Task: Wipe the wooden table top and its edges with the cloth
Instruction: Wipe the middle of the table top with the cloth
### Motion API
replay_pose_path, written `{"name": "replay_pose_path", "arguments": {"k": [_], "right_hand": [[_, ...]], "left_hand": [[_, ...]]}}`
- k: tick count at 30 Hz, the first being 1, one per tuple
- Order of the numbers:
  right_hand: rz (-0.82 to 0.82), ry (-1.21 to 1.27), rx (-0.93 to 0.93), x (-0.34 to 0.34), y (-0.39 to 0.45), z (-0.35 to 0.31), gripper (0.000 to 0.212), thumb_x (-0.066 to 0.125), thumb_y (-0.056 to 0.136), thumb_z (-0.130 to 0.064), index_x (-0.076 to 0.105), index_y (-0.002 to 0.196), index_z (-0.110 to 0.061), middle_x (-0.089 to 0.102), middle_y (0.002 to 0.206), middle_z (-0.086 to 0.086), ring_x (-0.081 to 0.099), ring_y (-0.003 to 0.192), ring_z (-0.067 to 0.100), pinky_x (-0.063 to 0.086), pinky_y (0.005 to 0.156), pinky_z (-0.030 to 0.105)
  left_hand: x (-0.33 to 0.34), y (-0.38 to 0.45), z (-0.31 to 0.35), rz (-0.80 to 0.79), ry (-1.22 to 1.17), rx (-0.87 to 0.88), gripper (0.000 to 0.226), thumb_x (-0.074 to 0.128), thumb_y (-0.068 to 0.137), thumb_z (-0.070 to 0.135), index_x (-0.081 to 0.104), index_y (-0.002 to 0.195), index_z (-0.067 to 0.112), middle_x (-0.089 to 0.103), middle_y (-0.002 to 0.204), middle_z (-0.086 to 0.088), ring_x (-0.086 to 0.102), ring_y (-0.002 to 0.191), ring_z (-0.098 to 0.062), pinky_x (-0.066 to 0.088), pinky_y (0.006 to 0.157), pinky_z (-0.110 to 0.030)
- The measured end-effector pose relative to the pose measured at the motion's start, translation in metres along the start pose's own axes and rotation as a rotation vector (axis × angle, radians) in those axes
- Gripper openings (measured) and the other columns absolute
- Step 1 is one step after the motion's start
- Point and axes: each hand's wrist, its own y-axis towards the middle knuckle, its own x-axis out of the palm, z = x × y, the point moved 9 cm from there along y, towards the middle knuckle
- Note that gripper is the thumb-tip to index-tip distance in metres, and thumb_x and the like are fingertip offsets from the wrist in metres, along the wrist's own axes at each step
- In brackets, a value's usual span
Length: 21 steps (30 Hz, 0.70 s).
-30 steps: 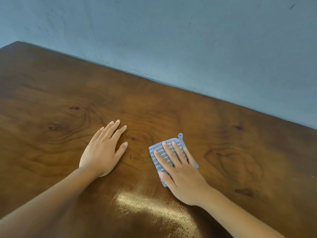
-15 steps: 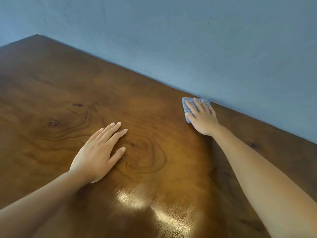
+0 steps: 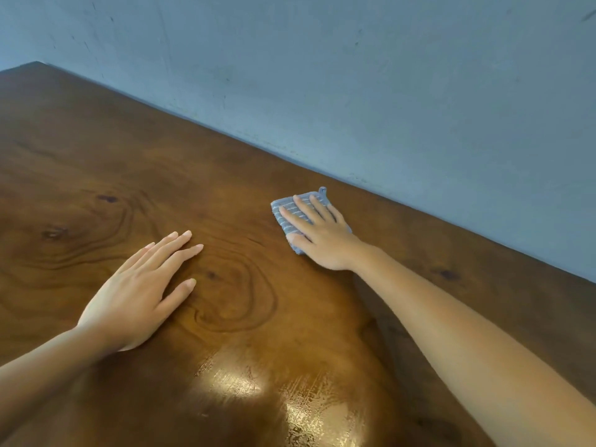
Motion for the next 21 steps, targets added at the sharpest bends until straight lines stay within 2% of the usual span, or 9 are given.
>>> {"name": "replay_pose_path", "arguments": {"k": [6,11,16,18,21], "right_hand": [[0.059,-0.001,0.270,-0.018,0.004,0.100,0.058,0.005,0.104,-0.062,-0.006,0.159,-0.048,-0.016,0.170,-0.008,-0.018,0.155,0.020,-0.008,0.125,0.047],[0.090,0.044,0.364,-0.015,-0.011,0.131,0.058,0.007,0.105,-0.059,-0.003,0.161,-0.045,-0.010,0.171,-0.008,-0.013,0.156,0.017,-0.006,0.124,0.045],[0.091,0.130,0.560,-0.002,-0.037,0.104,0.059,0.004,0.105,-0.056,-0.010,0.160,-0.041,-0.019,0.170,0.001,-0.021,0.155,0.028,-0.011,0.124,0.051],[0.064,0.126,0.510,0.011,-0.054,0.068,0.060,0.003,0.104,-0.057,-0.015,0.159,-0.041,-0.023,0.168,0.001,-0.024,0.153,0.029,-0.013,0.123,0.052],[0.048,0.087,0.338,0.027,-0.085,0.011,0.060,0.003,0.104,-0.058,-0.017,0.158,-0.043,-0.025,0.168,-0.003,-0.028,0.152,0.026,-0.015,0.123,0.050]], "left_hand": [[-0.001,0.000,-0.002,-0.001,-0.010,-0.002,0.068,0.015,0.097,0.070,0.025,0.158,0.042,0.007,0.168,0.023,-0.004,0.153,0.006,0.007,0.127,-0.029],[0.002,0.000,-0.002,-0.004,-0.013,0.004,0.067,0.016,0.098,0.069,0.026,0.158,0.041,0.008,0.168,0.022,-0.002,0.154,0.005,0.008,0.127,-0.031],[0.002,-0.001,-0.004,-0.007,-0.021,0.000,0.069,0.013,0.097,0.071,0.025,0.159,0.042,0.007,0.168,0.022,-0.003,0.154,0.005,0.010,0.128,-0.034],[0.002,0.000,-0.005,-0.011,-0.024,-0.005,0.070,0.011,0.096,0.073,0.024,0.158,0.043,0.007,0.168,0.022,-0.003,0.154,0.004,0.011,0.128,-0.035],[0.003,0.001,-0.005,-0.016,-0.027,-0.006,0.070,0.011,0.096,0.073,0.024,0.158,0.044,0.007,0.168,0.021,-0.003,0.154,0.003,0.011,0.128,-0.035]]}}
